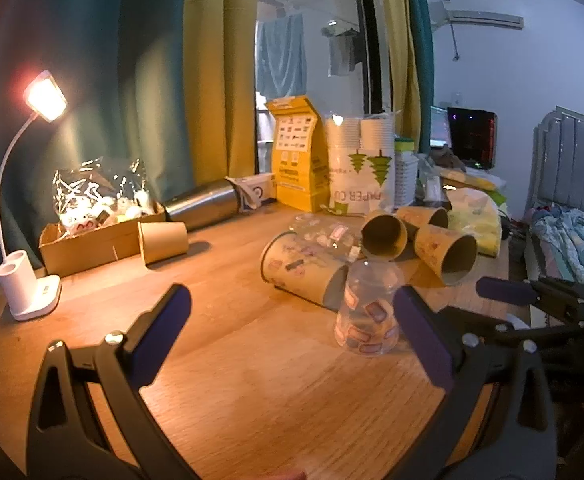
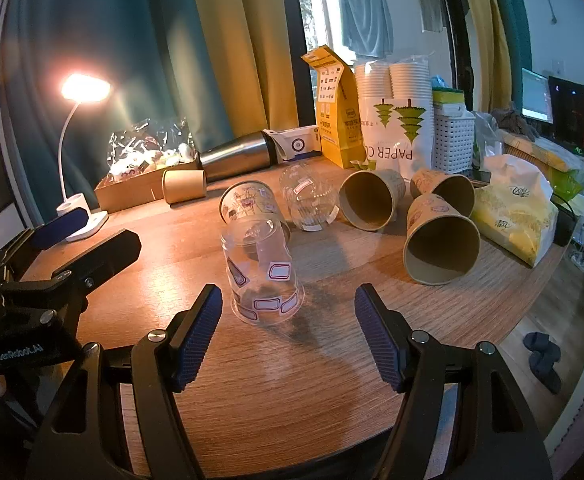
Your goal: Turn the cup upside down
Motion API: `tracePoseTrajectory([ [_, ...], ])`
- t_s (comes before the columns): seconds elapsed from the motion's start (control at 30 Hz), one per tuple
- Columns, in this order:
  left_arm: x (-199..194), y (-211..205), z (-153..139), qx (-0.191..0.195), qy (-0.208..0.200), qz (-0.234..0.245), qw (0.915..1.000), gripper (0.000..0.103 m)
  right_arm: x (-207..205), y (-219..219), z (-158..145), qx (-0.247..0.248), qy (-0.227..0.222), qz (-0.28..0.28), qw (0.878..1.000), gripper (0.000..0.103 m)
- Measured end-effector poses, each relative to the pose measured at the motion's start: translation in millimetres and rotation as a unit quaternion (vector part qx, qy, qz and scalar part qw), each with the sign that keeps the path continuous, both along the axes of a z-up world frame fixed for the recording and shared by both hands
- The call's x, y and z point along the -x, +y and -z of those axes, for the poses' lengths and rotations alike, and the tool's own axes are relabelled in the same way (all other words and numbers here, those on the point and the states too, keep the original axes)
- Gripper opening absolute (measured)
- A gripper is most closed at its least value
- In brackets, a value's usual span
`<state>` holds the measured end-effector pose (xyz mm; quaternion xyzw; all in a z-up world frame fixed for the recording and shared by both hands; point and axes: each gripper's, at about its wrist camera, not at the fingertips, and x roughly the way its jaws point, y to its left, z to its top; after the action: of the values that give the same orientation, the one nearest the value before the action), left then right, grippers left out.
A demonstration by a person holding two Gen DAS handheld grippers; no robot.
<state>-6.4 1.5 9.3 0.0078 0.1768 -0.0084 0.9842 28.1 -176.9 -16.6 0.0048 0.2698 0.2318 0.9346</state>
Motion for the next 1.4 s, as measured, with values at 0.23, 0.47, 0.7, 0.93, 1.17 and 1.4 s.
tracePoseTrajectory([
  [0.23,2.2,-0.6,-0.8,-0.001,-0.007,0.004,1.0,0.102,0.1,0.0,0.2,0.0,0.0,0.0,1.0,0.072],
  [0.47,0.7,0.4,-0.9,0.003,-0.006,0.009,0.9999,0.102,0.2,-0.1,0.2,0.0,0.0,0.0,1.0,0.072],
  [0.7,0.8,0.7,-0.7,0.004,-0.006,0.012,0.9999,0.102,0.4,-0.2,0.1,0.0,0.0,0.001,1.0,0.072],
  [0.93,1.1,-0.2,-0.2,0.003,-0.005,0.014,0.9999,0.102,0.4,-0.1,0.3,0.0,0.0,0.001,1.0,0.072],
  [1.17,1.3,-0.6,-0.1,0.002,-0.006,0.014,0.9999,0.102,0.4,-0.4,0.3,-0.001,0.0,0.0,1.0,0.072],
  [1.4,2.2,0.0,-0.3,0.0,-0.006,0.015,0.9999,0.102,0.3,0.1,0.4,0.0,0.0,0.0,1.0,0.072],
])
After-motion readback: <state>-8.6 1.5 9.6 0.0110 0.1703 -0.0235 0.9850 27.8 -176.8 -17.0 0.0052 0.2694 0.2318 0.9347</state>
